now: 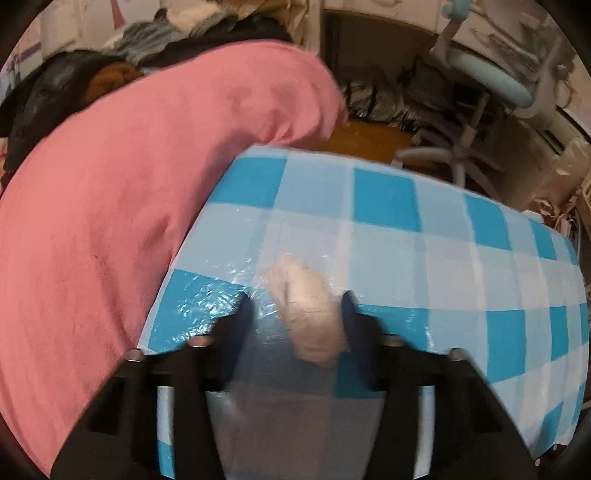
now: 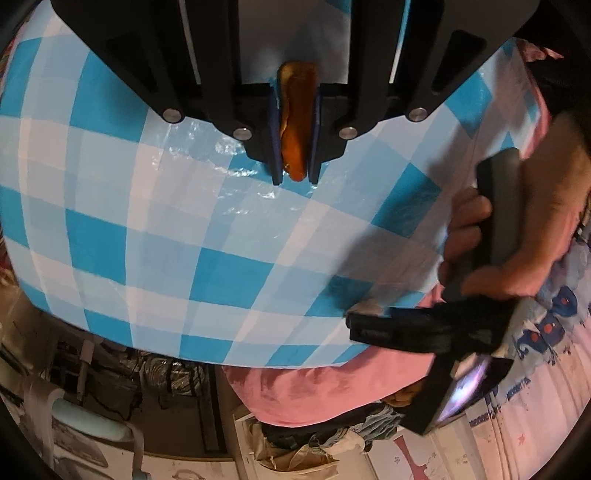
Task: Collect trash
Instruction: 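Grasp the white tissue with left tool while right tool grasps the last peel, then lower both held items into the yellow bin and open both tools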
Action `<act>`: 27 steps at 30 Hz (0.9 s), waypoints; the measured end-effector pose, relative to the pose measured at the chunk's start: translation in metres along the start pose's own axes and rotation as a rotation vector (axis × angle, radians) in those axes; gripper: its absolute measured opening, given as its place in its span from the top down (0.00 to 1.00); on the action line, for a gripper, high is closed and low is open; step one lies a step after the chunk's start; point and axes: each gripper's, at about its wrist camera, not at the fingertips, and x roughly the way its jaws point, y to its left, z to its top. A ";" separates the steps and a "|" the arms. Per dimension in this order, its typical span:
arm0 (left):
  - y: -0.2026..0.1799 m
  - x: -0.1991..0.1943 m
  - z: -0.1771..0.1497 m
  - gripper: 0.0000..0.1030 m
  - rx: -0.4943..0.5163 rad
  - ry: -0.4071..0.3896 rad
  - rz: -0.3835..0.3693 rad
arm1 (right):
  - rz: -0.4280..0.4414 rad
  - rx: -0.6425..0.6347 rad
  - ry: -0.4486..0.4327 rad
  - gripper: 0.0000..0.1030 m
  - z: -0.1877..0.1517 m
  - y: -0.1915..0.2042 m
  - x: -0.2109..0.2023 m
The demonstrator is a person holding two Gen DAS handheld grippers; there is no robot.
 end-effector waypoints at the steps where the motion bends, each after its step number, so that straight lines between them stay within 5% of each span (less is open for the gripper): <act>1: 0.000 -0.004 -0.003 0.83 0.009 0.008 -0.030 | 0.014 0.015 0.000 0.87 0.000 -0.001 -0.001; 5: 0.015 -0.034 -0.024 0.86 -0.009 -0.014 -0.148 | 0.085 0.105 -0.033 0.87 0.000 -0.006 -0.018; 12: 0.074 -0.142 -0.101 0.86 -0.070 -0.117 -0.322 | 0.196 0.176 -0.150 0.87 -0.012 0.023 -0.077; 19: 0.107 -0.223 -0.191 0.86 -0.097 -0.139 -0.377 | 0.307 0.226 -0.220 0.87 -0.072 0.067 -0.133; 27: 0.108 -0.270 -0.293 0.86 -0.061 -0.070 -0.347 | 0.291 0.200 -0.172 0.87 -0.154 0.115 -0.150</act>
